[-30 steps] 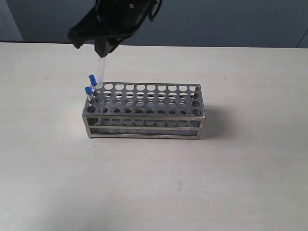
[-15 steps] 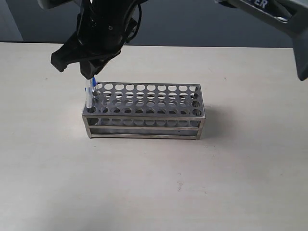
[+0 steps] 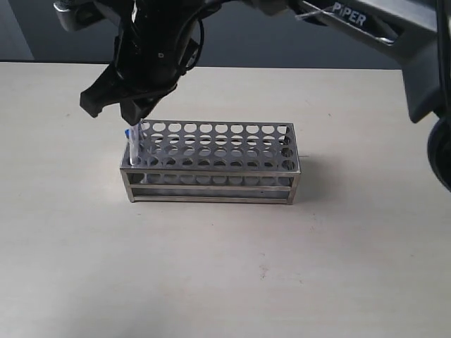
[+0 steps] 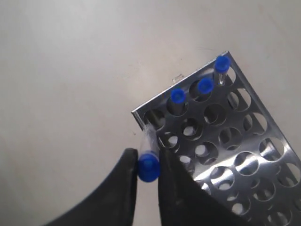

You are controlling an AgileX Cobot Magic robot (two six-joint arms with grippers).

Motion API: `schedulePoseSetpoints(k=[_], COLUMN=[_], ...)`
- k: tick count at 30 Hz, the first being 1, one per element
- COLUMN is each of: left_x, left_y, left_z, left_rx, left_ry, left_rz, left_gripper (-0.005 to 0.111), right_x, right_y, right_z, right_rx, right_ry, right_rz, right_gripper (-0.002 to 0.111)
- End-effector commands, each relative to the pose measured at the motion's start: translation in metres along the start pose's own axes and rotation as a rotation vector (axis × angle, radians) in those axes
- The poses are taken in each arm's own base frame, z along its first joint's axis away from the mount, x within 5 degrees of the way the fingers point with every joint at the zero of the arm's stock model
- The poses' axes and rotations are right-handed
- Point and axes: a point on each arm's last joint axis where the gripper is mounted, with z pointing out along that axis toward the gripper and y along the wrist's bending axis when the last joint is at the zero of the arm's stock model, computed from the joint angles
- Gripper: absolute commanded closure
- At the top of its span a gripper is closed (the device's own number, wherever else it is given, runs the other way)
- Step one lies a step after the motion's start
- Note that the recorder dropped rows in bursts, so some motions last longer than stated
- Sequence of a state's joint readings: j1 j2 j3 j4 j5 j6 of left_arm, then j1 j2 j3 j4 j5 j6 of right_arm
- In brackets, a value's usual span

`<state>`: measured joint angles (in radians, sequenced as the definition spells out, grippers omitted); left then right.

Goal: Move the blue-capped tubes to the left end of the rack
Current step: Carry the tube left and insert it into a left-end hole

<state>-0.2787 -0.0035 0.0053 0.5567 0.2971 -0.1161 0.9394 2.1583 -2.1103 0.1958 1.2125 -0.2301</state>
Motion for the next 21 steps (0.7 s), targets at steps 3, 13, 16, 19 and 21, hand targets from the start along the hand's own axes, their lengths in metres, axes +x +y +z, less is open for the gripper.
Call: schedulePoseSetpoints(k=[3,13,16,19,21], left_x=[-0.002,-0.002,-0.002,-0.002,-0.002], left_y=[0.0,0.0,0.0,0.0,0.0], left_z=[0.0,0.0,0.0,0.0,0.0], left_rx=[0.003,0.003,0.003,0.003,0.004], left_ry=[-0.01,-0.01,-0.01,-0.01,-0.007], left_rz=[-0.003,-0.003,-0.003,-0.003,-0.008], left_gripper=[0.106,0.106,0.106,0.106,0.106], right_x=[0.004,-0.001,-0.004,-0.003,-0.004], right_y=[-0.005,-0.006,-0.005,-0.006,-0.007], right_z=[0.023,0.032,0.038,0.045,0.049], right_rx=[0.001,-0.013,-0.031,-0.037,-0.036], right_ry=[0.055,0.001,-0.028,-0.018,-0.025], right_rz=[-0.003,0.012,0.026,0.033,0.036], right_gripper=[0.109,0.109,0.109,0.109,0.109])
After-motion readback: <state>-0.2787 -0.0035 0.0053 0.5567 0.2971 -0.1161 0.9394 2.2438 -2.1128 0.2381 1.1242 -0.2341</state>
